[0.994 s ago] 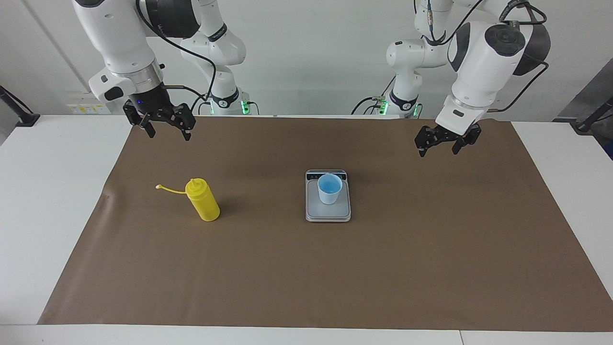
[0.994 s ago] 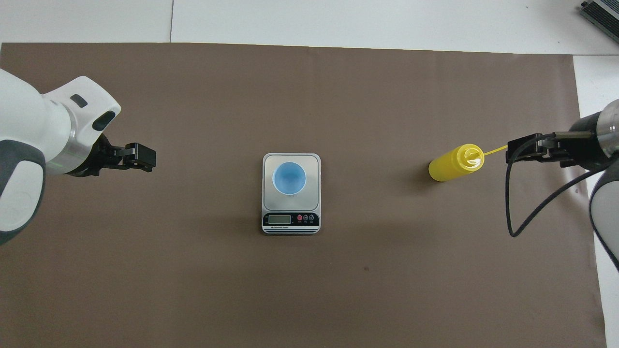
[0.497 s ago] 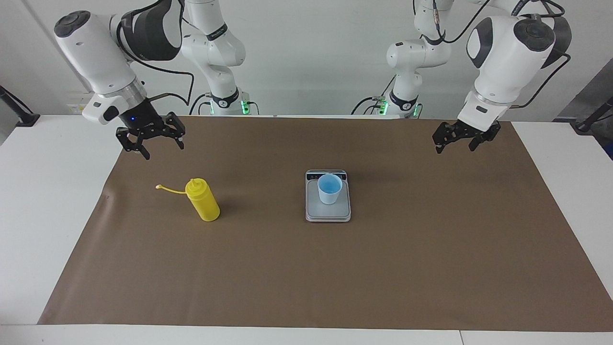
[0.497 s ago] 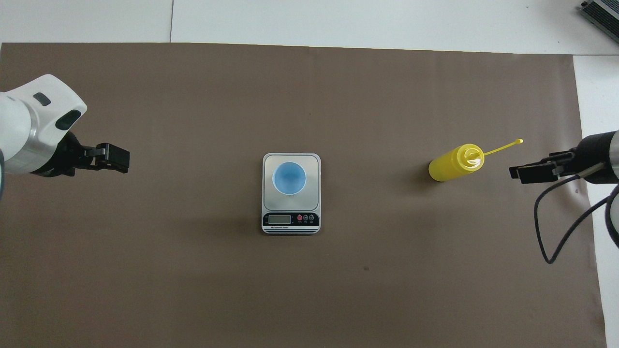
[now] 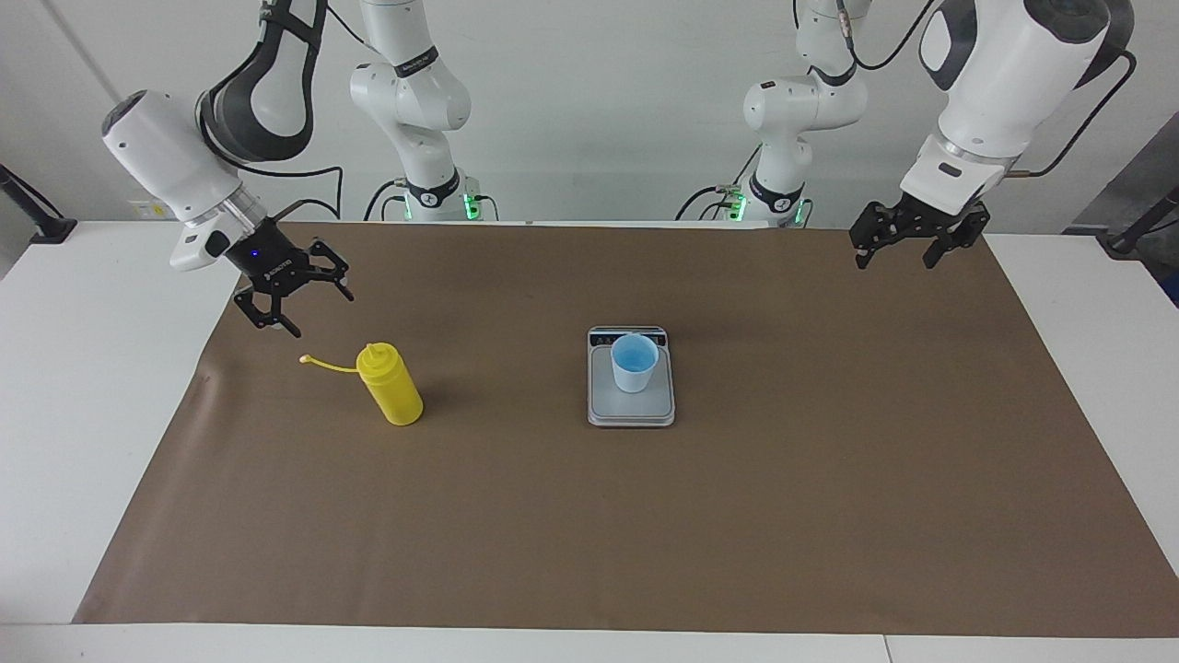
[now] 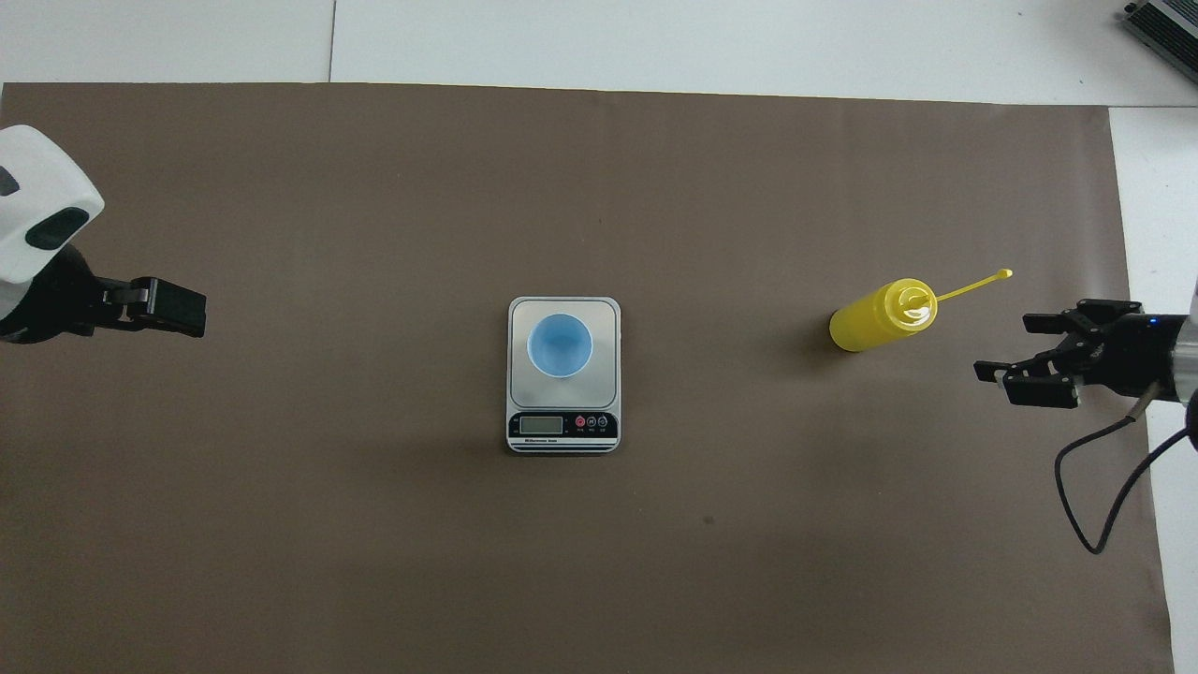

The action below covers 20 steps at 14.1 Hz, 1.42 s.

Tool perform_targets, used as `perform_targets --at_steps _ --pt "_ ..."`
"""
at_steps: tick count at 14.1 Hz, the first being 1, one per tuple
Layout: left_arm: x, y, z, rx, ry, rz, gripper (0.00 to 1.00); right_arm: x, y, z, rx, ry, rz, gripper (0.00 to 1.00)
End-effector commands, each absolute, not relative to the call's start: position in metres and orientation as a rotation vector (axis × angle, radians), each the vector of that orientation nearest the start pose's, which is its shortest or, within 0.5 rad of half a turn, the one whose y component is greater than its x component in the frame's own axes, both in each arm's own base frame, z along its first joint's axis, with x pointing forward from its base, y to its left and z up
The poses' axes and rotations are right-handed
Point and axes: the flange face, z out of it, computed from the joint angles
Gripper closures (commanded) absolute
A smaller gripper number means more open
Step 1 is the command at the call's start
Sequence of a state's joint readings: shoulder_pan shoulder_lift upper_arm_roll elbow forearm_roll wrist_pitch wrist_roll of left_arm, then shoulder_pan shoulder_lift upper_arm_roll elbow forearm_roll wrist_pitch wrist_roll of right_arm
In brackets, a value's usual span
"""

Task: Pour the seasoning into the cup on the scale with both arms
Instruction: 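Open the right gripper and reach it to the yellow bottle, then grasp the yellow bottle with the right gripper and lift it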

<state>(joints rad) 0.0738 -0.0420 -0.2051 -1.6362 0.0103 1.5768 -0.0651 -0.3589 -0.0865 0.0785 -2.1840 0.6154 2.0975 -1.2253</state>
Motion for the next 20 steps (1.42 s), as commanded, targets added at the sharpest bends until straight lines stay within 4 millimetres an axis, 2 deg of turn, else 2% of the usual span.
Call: perform_targets --at_steps 1,2,3,8,10,12,15,19,20 --pt "0.536 -0.054 0.627 -3.100 0.120 0.052 0.00 0.509 -0.138 0.387 -2.465 -0.937 -0.638 0.00" --pt "0.537 -0.048 0.632 -3.103 0.139 0.036 0.00 0.510 -0.139 0.375 -2.423 -0.960 -0.689 0.00" --pt "0.537 -0.053 0.632 -3.106 0.182 0.020 0.00 0.510 -0.138 0.361 -2.373 -0.977 -0.735 0.00" --pt "0.525 -0.054 0.613 -3.108 0.184 0.039 0.00 0.512 -0.130 0.313 -2.224 -1.068 -0.884 0.00" --pt "0.524 -0.059 0.614 -3.115 0.194 0.037 0.00 0.513 -0.129 0.282 -2.155 -1.063 -0.946 0.00" --pt "0.526 -0.063 0.616 -3.126 0.192 0.024 0.00 0.516 -0.119 0.264 -2.084 -1.009 -0.989 0.00" --pt "0.525 -0.058 0.627 -3.191 0.156 0.021 0.00 0.521 -0.109 0.265 -2.061 -0.960 -1.024 0.00" --pt "0.521 -0.064 0.631 -3.147 0.200 0.028 0.00 0.536 -0.068 0.270 -2.007 -0.930 -1.058 0.00" --pt "0.519 -0.064 0.633 -3.142 0.191 0.044 0.00 0.538 -0.064 0.271 -2.004 -0.927 -1.063 0.00"
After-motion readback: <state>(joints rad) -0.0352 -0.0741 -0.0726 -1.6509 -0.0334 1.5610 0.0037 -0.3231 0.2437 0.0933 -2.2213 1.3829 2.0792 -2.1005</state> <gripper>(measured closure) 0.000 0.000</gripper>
